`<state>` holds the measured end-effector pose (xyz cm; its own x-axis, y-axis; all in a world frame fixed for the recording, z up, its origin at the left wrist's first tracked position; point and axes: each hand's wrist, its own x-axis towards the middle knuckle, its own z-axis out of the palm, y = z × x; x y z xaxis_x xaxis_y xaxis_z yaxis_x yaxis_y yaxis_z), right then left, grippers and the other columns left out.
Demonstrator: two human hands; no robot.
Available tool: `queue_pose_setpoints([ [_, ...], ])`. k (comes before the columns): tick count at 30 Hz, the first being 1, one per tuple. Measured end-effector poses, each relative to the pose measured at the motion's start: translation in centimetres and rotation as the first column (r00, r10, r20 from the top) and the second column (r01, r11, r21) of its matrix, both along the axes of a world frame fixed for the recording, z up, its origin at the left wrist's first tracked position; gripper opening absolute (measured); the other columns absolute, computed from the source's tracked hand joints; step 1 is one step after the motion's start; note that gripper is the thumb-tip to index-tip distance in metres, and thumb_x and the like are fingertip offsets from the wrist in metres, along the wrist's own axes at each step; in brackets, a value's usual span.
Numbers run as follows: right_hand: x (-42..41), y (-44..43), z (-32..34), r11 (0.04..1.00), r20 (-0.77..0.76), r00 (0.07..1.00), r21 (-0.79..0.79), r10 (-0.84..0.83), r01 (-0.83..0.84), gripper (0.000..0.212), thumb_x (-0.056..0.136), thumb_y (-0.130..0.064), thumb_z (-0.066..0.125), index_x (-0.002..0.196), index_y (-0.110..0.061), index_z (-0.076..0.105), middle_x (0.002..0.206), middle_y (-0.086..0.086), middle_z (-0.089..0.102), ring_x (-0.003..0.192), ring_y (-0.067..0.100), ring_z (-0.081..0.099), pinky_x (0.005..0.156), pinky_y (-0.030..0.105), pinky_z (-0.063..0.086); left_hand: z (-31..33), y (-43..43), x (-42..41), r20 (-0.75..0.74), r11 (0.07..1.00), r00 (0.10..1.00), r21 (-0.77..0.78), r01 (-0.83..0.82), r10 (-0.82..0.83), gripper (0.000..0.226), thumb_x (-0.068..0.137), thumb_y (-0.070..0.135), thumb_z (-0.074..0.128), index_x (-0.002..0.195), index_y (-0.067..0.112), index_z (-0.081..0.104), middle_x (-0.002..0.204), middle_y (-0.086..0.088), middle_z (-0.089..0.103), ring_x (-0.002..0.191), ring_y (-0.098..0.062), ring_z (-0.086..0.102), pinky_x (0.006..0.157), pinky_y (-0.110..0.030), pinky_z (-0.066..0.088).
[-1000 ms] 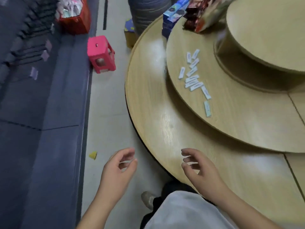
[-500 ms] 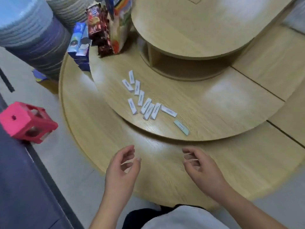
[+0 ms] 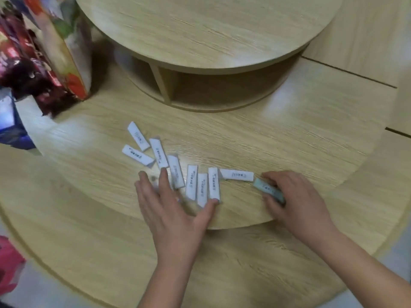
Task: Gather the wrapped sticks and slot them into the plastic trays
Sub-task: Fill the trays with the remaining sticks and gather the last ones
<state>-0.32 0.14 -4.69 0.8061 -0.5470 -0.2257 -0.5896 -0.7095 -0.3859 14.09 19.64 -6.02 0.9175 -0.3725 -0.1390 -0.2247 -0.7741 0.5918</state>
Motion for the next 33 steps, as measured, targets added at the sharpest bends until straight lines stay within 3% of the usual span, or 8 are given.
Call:
queue_pose_setpoints([
  [5,1.7,0.8,-0.2,0.983,0.171,0.972,-0.057,-0.162,0.174,0.036,0.080,-0.033,0.064,0.115,-0.024,0.063,0.096,-0.015,0.053,0.087,0.002,0.046,0.076,0.008,0.031,-2.7,-0.8,0.8,0.073,0.987,0.988,0.095,0.132,-0.139,0.126,0.063,0.089,0.053,0.159,0.023,0.007,0.167,-0.017,-0.005,0.154,-0.038,-0.008,0.122,-0.056,0.001],
  [8,5.0,1.9,-1.2,0.991,0.227,0.973,-0.123,-0.030,0.059,0.041,0.083,-0.032,0.058,0.118,-0.013,0.067,0.103,0.001,0.062,0.095,0.018,0.054,0.086,0.021,0.036,-3.5,-1.1,1.7,0.204,0.978,0.958,0.092,0.186,-0.201,0.113,0.073,0.076,0.060,0.158,0.013,0.019,0.165,-0.026,0.004,0.153,-0.043,-0.001,0.121,-0.061,0.010],
  [12,8.0,3.8,-3.3,0.966,0.172,0.983,-0.256,0.065,-0.019,0.040,0.084,-0.031,0.057,0.119,-0.015,0.068,0.113,0.007,0.061,0.100,0.028,0.055,0.083,0.041,0.042,-4.3,-0.9,5.0,0.334,0.957,0.899,0.042,0.286,-0.283,0.101,0.078,0.067,0.062,0.155,0.010,0.027,0.164,-0.028,0.008,0.153,-0.043,-0.001,0.123,-0.057,0.010],
  [17,10.3,6.6,-3.8,0.951,0.215,0.972,-0.267,-0.098,0.155,0.044,0.089,-0.031,0.052,0.126,-0.012,0.063,0.114,0.009,0.058,0.095,0.029,0.051,0.083,0.039,0.039,-3.7,-0.6,8.9,0.396,0.929,0.845,0.066,0.365,-0.360,0.093,0.088,0.075,0.045,0.153,0.011,0.029,0.163,-0.029,0.010,0.152,-0.046,-0.001,0.121,-0.063,0.008],
  [22,13.2,10.6,-3.1,0.937,0.178,0.929,-0.079,-0.323,0.341,0.075,0.084,-0.057,0.046,0.146,-0.015,0.039,0.143,0.007,0.043,0.132,0.029,0.038,0.108,0.042,0.025,-2.8,0.7,14.5,0.256,0.947,0.913,0.043,0.317,-0.318,0.087,0.091,0.078,0.021,0.158,0.022,0.023,0.168,-0.016,-0.002,0.154,-0.037,-0.010,0.120,-0.063,0.005],
  [26,16.6,12.6,-3.3,0.935,0.097,0.941,-0.119,-0.325,0.335,0.099,0.072,-0.080,0.043,0.149,-0.018,0.034,0.154,0.014,0.033,0.146,0.036,0.025,0.119,0.053,0.017,-2.9,0.9,16.2,0.245,0.838,0.802,0.191,0.512,-0.545,0.071,0.099,0.065,0.007,0.151,0.032,0.043,0.168,-0.009,0.014,0.155,-0.034,-0.001,0.120,-0.061,0.007],
  [29,17.9,12.8,-3.5,0.921,0.100,0.936,-0.171,-0.337,0.350,0.096,0.073,-0.079,0.046,0.147,-0.019,0.040,0.154,0.016,0.034,0.144,0.037,0.027,0.117,0.055,0.019,-3.0,1.0,16.3,0.264,0.849,0.807,0.149,0.507,-0.529,0.061,0.104,0.050,0.016,0.137,0.020,0.058,0.157,-0.011,0.040,0.152,-0.034,0.019,0.117,-0.062,0.019],
  [33,18.2,12.0,-4.0,0.920,0.129,0.943,-0.214,-0.306,0.328,0.086,0.079,-0.073,0.048,0.146,-0.021,0.042,0.150,0.012,0.041,0.139,0.033,0.035,0.116,0.053,0.023,-3.2,1.1,16.1,0.282,0.902,0.859,0.058,0.429,-0.426,0.044,0.099,0.040,0.039,0.122,0.009,0.062,0.144,-0.015,0.050,0.145,-0.034,0.033,0.116,-0.056,0.028],
])
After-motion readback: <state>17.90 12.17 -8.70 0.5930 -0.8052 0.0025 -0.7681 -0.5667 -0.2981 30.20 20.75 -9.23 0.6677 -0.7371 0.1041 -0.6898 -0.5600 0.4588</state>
